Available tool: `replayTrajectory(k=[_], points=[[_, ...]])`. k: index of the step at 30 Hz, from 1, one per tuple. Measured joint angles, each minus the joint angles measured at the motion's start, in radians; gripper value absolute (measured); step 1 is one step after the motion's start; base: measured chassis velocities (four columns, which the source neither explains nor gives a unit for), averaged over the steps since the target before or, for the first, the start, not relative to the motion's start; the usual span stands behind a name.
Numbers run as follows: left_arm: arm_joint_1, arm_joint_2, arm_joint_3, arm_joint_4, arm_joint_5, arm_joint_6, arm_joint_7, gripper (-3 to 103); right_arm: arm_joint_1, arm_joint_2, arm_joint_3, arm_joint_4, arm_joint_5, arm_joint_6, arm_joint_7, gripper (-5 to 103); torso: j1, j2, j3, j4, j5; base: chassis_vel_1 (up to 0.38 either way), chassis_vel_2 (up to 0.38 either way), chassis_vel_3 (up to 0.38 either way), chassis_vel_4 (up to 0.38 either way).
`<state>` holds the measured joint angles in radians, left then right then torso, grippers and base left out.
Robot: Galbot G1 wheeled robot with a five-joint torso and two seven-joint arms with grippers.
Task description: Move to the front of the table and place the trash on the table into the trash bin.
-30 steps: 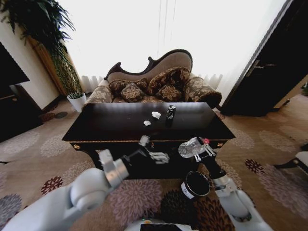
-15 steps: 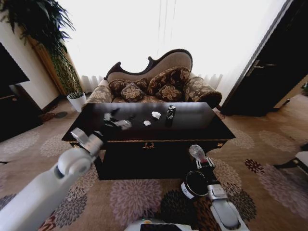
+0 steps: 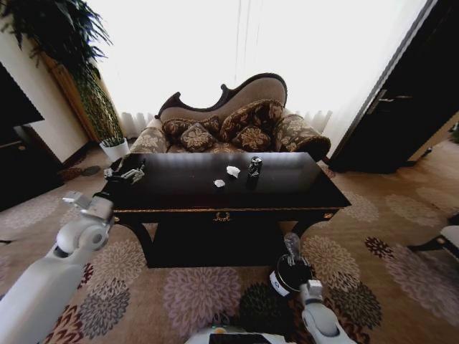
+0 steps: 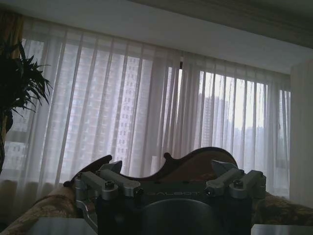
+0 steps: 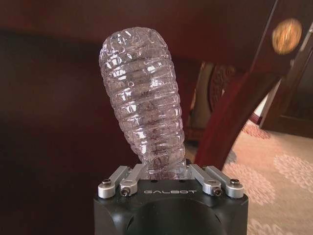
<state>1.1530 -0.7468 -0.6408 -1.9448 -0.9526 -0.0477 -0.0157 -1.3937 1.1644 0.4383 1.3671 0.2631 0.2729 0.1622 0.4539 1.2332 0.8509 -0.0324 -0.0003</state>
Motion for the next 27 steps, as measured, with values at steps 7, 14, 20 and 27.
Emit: replayTrajectory(k=[7, 14, 20, 27], points=[[-0.013, -0.002, 0.016, 0.006, 0.022, 0.000, -0.027, 100, 0.149, -0.027, -0.058, -0.223, 0.011, 0.020, -0.019, 26, 0.000, 0.000, 0.000, -0.0003, 0.0001, 0.000, 0.000, 0.000, 0.000], [-0.018, -0.004, 0.027, 0.012, 0.041, 0.023, -0.050, 100, 0.308, -0.012, -0.097, -0.443, -0.026, 0.065, -0.032, 26, 0.000, 0.000, 0.000, 0.0001, 0.0001, 0.000, 0.000, 0.000, 0.000], [-0.019, -0.004, 0.028, 0.012, 0.041, 0.025, -0.051, 100, 0.385, -0.006, -0.092, -0.612, -0.069, 0.101, -0.039, 26, 0.000, 0.000, 0.000, 0.0000, 0.0003, 0.000, 0.000, 0.000, 0.000], [-0.019, -0.003, 0.029, 0.011, 0.041, 0.025, -0.051, 100, 0.418, 0.010, -0.071, -0.746, -0.109, 0.137, -0.047, 26, 0.000, 0.000, 0.000, -0.0003, 0.0001, 0.000, 0.000, 0.000, 0.000]])
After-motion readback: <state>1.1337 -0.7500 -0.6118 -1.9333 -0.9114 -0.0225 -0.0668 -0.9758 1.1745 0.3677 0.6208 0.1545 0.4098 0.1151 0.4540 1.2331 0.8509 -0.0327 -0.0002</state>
